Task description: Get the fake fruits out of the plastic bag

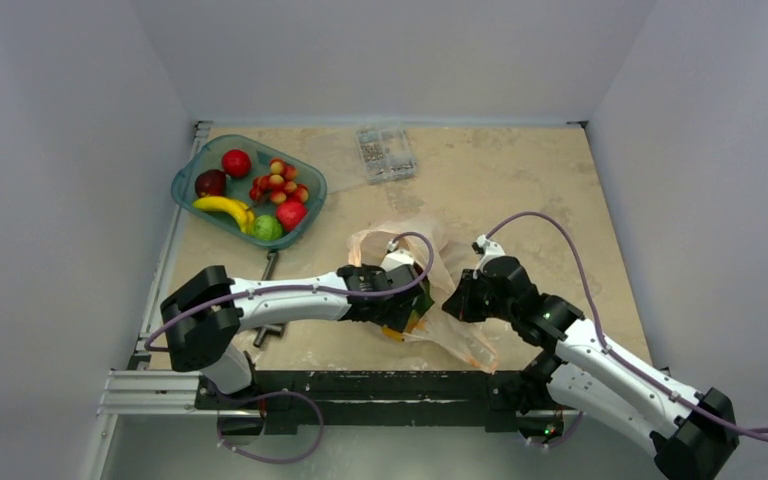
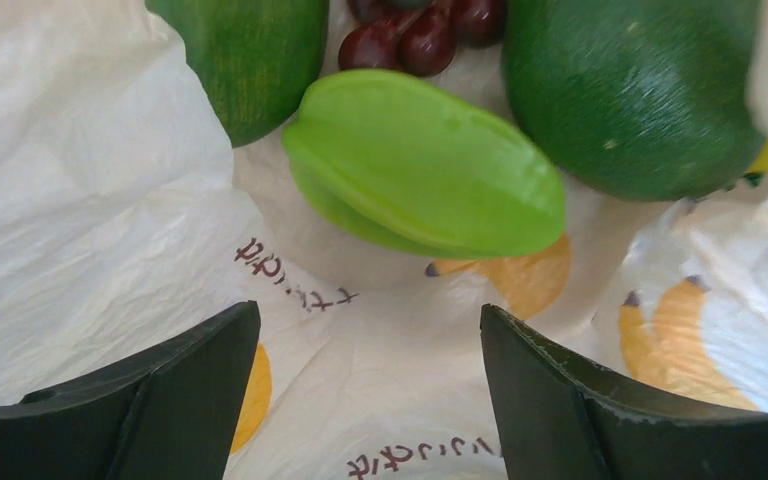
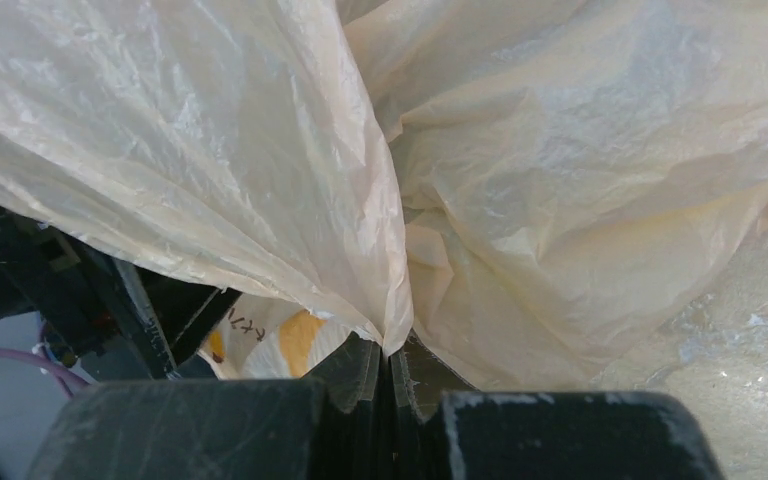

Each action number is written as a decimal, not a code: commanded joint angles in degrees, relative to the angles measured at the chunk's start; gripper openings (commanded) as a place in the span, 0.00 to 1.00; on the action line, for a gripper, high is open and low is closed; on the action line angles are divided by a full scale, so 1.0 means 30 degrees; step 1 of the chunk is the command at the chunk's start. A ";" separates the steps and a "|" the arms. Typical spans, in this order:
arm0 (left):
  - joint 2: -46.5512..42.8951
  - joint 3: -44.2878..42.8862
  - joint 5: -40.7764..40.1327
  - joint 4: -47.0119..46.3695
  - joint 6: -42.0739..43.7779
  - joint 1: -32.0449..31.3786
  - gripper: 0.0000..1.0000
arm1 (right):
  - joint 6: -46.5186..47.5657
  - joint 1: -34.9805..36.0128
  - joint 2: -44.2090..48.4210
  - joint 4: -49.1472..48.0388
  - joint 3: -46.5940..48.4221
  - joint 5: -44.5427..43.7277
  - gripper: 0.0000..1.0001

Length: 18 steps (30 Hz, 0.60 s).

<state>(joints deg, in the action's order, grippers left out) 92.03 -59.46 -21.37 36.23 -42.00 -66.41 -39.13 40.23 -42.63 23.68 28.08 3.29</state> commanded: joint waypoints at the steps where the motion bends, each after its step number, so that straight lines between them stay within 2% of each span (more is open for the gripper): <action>1: -0.0369 -0.0402 0.0431 -0.2462 -0.0534 0.0107 0.82 | -0.0080 0.0126 -0.0242 -0.0748 0.0106 0.0615 0.00; 10: 0.0777 -0.2975 -0.0877 -0.1534 -0.0540 0.0432 0.79 | 0.0035 0.0118 -0.0439 -0.1112 0.0416 0.0468 0.00; 14: 0.1351 -0.3227 -0.1232 -0.0898 -0.1304 0.0558 0.71 | 0.0133 0.0122 -0.0666 -0.1091 0.0589 0.0366 0.00; 18: 0.1979 -0.3762 -0.1963 0.1319 -0.3912 0.0560 0.77 | 0.0444 0.0122 -0.0426 -0.0677 0.1059 -0.0029 0.00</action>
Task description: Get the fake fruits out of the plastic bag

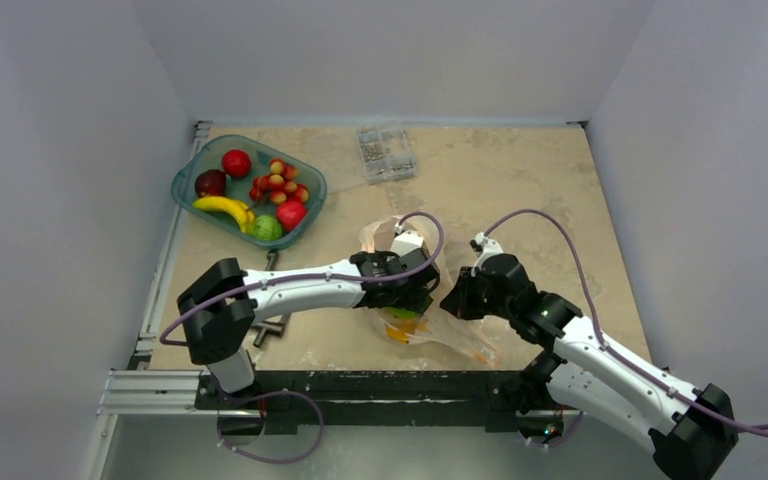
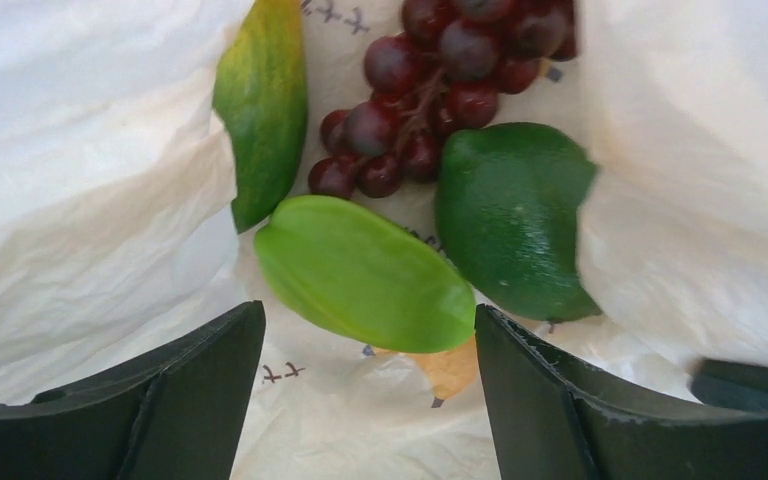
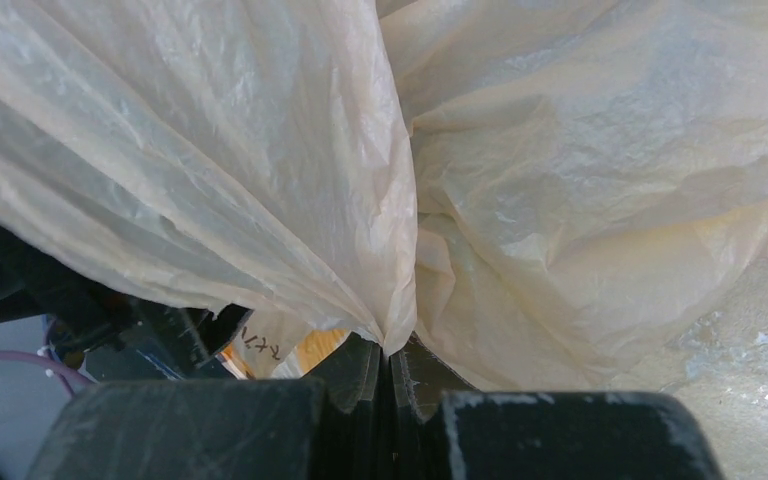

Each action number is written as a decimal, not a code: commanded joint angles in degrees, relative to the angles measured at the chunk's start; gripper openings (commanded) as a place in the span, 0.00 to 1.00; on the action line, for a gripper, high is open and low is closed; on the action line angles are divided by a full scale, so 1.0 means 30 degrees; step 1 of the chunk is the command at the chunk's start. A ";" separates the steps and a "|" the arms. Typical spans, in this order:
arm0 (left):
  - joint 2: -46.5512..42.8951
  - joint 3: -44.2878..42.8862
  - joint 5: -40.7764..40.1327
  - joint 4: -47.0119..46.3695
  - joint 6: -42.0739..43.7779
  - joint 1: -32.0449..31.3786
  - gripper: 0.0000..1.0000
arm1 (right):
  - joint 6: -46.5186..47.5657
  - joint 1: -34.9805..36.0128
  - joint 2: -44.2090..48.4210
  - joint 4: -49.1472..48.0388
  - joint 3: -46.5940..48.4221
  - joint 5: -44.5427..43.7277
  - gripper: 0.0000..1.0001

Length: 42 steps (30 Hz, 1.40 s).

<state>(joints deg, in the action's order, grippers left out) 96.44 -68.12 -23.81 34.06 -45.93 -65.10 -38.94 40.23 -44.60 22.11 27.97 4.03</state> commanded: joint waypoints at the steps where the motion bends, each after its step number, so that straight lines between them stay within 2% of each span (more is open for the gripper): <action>1: 0.0630 -0.0948 -0.1192 0.2551 -0.3605 0.0151 0.78 | 0.0381 0.0111 0.0271 -0.0150 0.1143 -0.0288 0.00; 4: 0.1119 -0.1171 -0.1044 0.4070 -0.6645 0.0138 0.79 | 0.0360 0.0104 0.0210 -0.0431 0.1119 -0.0318 0.00; 8: 0.1554 -0.1146 -0.0697 0.4515 -0.9005 0.0143 0.88 | 0.0129 0.0118 -0.0245 -0.1108 0.0935 -0.0188 0.00; 13: 0.1783 -0.0652 -0.0821 0.4370 -1.1418 0.0497 0.86 | 0.0254 0.0122 -0.0310 -0.0719 0.1258 -0.0321 0.00; 17: 0.1456 -0.0127 -0.0910 0.1928 -1.1638 0.0713 0.82 | 0.0409 0.0109 0.0136 -0.0287 0.1315 -0.0623 0.00; 22: 0.2078 -0.0977 -0.1374 0.1758 -1.1027 0.0933 0.79 | 0.0286 0.0125 -0.0050 -0.0535 0.1145 -0.0533 0.00; 28: 0.0747 0.1205 -0.1049 -0.0367 -1.2474 0.1075 0.68 | 0.0353 0.0124 -0.0331 -0.0372 0.1480 -0.0466 0.00; 32: 0.0371 0.1554 -0.1065 -0.0449 -1.3781 0.1046 0.64 | 0.0613 0.0126 -0.0197 -0.0079 0.1678 -0.0686 0.00; 34: 0.0685 0.1435 -0.1147 -0.0422 -1.4006 0.1085 0.65 | 0.0616 0.0114 -0.0245 -0.0236 0.1601 -0.0578 0.00; 38: 0.1521 0.1436 -0.0270 -0.0811 -1.4395 0.1363 0.75 | 0.0507 0.0120 -0.0631 -0.0712 0.1408 -0.0307 0.00; 42: 0.1941 0.1978 0.0041 -0.1820 -1.4801 0.1426 0.77 | 0.0383 0.0117 -0.0750 -0.0981 0.1344 -0.0216 0.00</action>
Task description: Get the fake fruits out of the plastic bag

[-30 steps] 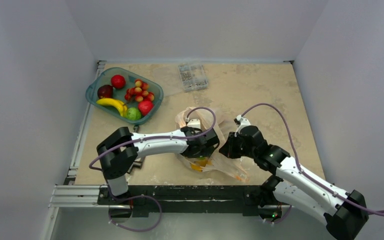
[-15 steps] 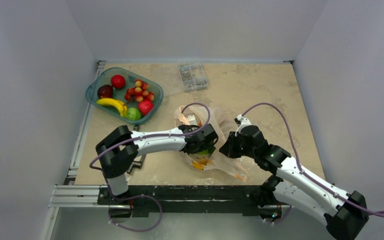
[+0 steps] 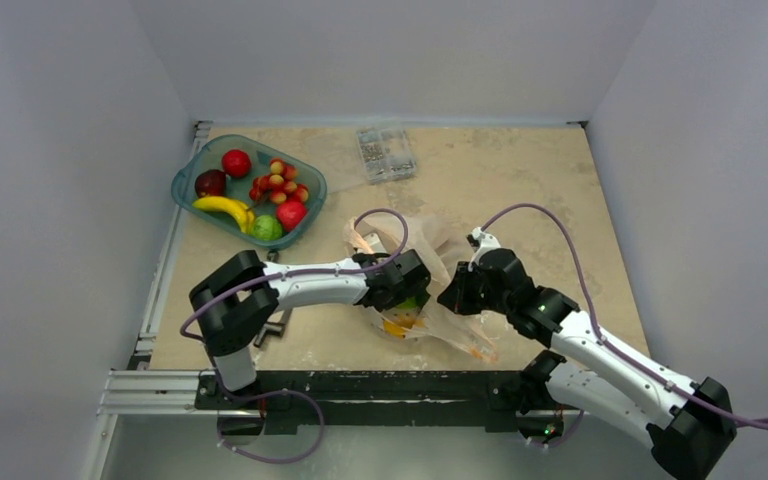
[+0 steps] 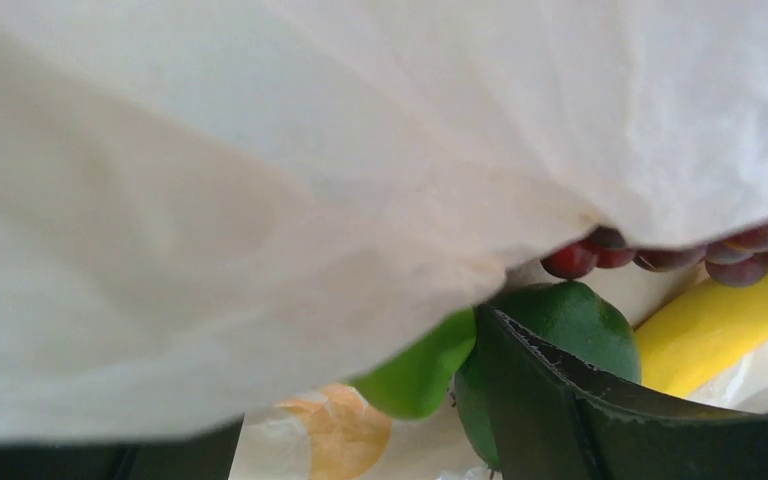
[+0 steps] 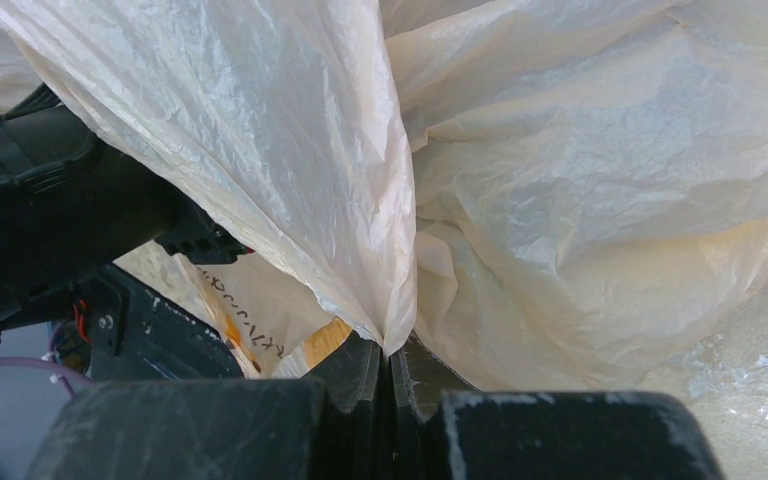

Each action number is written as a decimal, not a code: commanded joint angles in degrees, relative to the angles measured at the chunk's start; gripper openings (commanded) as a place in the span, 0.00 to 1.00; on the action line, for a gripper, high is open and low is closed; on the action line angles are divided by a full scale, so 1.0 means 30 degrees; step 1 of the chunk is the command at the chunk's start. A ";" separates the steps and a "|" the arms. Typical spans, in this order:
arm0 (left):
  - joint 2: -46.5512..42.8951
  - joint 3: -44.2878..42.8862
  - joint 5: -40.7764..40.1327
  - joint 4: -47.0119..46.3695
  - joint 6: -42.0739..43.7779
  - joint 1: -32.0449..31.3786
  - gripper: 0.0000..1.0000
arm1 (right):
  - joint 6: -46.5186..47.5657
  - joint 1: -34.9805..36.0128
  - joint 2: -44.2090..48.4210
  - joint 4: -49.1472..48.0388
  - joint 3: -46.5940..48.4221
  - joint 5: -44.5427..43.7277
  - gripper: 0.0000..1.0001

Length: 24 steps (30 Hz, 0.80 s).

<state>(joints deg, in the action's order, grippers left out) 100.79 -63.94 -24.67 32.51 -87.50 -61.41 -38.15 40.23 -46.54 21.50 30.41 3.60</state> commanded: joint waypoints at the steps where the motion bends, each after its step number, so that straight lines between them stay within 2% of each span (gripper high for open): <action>1: 0.0517 0.0739 0.0262 -0.1695 -0.0879 0.0195 0.73 | 0.0149 0.0125 -0.0079 -0.0669 0.0548 -0.0120 0.00; 4: 0.0709 0.0950 0.0011 -0.2366 -0.0748 0.0286 0.67 | 0.0282 0.0125 0.0156 -0.0166 0.0669 -0.0348 0.00; 7: 0.0700 0.0812 -0.0216 -0.2626 -0.0038 0.0371 0.52 | 0.0348 0.0126 0.0534 0.0195 0.0689 -0.0592 0.00; 12: 0.0020 0.0153 -0.0501 -0.1785 0.1516 0.0165 0.39 | 0.0341 0.0118 0.0795 0.0162 0.0574 -0.0787 0.00; 14: -0.0390 -0.0043 -0.0558 -0.1493 0.2356 0.0087 0.31 | 0.0275 0.0114 0.0652 -0.0071 0.0559 -0.0830 0.00; 18: -0.1321 -0.0214 -0.0561 -0.1175 0.4007 -0.0037 0.24 | 0.0323 0.0125 0.0371 -0.0028 0.0922 -0.1120 0.00; 24: -0.2453 -0.0192 0.1450 -0.2878 0.7450 -0.0061 0.03 | 0.0928 0.0123 0.0904 0.1128 0.2043 -0.2390 0.00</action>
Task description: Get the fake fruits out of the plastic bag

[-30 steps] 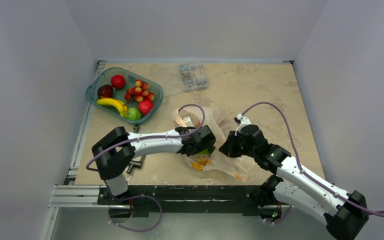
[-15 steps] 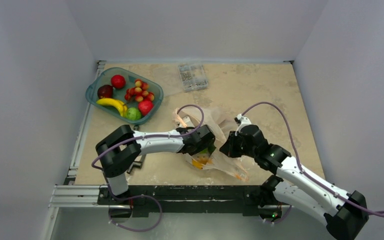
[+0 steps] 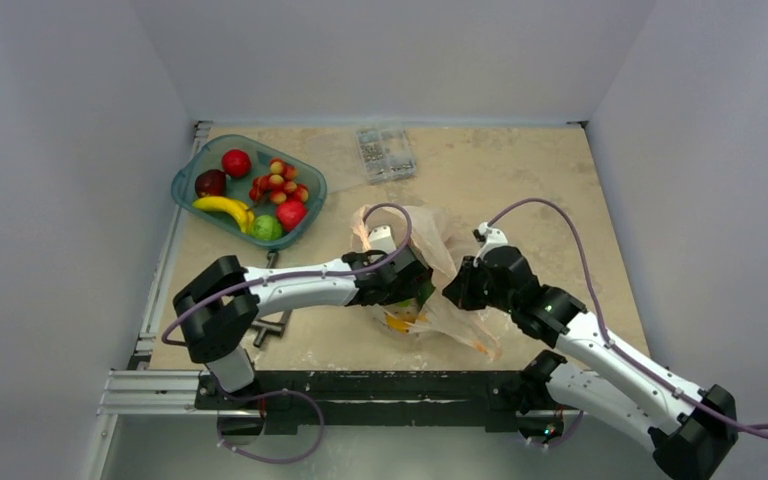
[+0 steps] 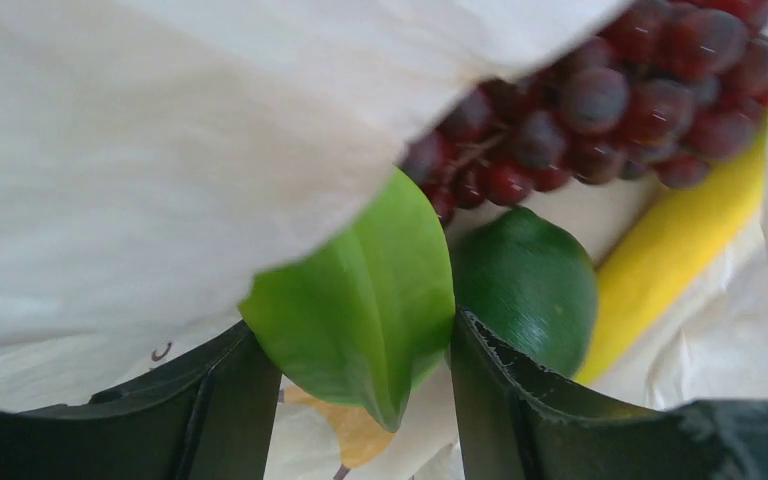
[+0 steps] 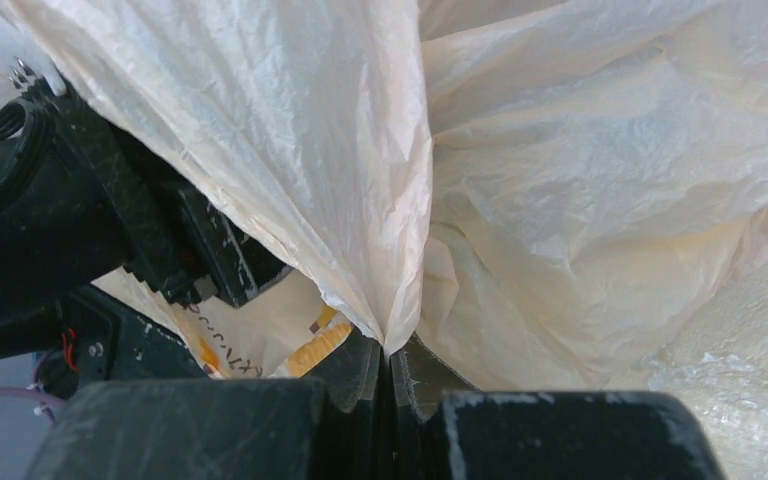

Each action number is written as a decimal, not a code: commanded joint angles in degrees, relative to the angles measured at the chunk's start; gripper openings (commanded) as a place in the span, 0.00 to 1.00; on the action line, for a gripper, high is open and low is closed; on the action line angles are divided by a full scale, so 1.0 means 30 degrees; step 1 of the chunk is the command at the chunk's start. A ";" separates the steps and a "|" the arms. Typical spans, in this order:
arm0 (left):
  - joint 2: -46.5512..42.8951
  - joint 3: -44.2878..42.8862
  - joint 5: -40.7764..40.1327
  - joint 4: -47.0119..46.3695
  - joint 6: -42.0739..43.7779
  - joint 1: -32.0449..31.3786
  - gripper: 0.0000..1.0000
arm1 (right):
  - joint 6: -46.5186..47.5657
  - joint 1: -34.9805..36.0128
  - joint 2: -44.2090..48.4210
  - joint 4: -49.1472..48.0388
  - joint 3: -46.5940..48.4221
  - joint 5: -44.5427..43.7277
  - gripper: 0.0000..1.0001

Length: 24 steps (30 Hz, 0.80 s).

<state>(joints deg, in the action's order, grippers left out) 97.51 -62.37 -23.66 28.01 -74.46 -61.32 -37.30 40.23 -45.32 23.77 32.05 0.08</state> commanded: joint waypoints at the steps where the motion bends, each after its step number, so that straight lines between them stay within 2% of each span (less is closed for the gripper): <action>1: -0.1527 -0.0740 0.1617 -0.1666 0.3698 -0.0096 0.00 | 0.0720 0.0107 0.0584 0.0474 0.1616 -0.1548 0.00; 16: -0.5578 0.0847 0.8817 -0.6808 1.0304 -0.0094 0.00 | 0.0838 0.0112 0.0601 0.0862 0.3070 -0.4960 0.00; 24: -0.8226 0.1305 1.1409 -0.7263 1.3156 0.0069 0.00 | 0.0266 0.0115 0.1450 0.1720 0.3223 -0.7367 0.00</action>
<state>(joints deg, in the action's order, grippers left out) 77.93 -58.87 4.23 10.35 -42.09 -61.41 -35.59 40.25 -42.76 27.86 39.48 -16.38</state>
